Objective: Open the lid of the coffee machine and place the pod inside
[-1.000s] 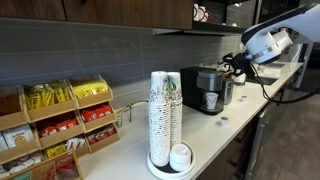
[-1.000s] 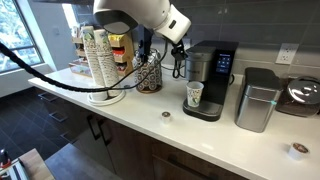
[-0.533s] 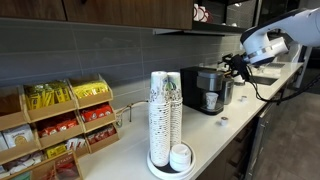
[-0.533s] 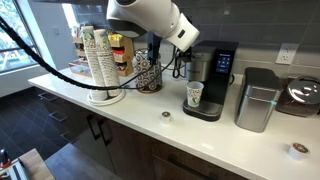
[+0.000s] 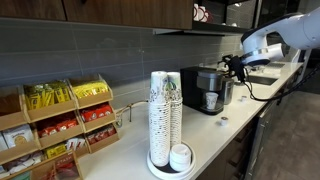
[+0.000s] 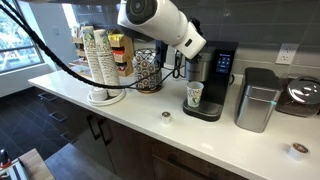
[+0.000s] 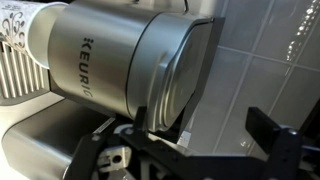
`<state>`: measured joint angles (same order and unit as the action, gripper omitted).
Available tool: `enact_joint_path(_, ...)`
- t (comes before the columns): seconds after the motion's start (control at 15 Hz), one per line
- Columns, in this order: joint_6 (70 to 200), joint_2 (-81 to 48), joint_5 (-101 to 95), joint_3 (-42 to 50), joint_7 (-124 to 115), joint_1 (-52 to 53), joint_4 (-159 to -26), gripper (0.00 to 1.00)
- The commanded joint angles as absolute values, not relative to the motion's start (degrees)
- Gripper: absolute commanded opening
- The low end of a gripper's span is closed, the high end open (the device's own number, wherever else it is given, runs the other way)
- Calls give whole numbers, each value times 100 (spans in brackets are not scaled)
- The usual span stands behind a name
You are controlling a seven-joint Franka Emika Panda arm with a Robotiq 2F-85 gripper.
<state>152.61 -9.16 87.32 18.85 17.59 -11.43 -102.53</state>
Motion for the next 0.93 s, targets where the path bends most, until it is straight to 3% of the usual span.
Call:
enact_joint_path(0.0,15059,-1073,9161,1884,1966,-1246,-10029,100)
enact_joint_path(0.87,15057,-873,9162,1862,1998,-1240,-9725,100)
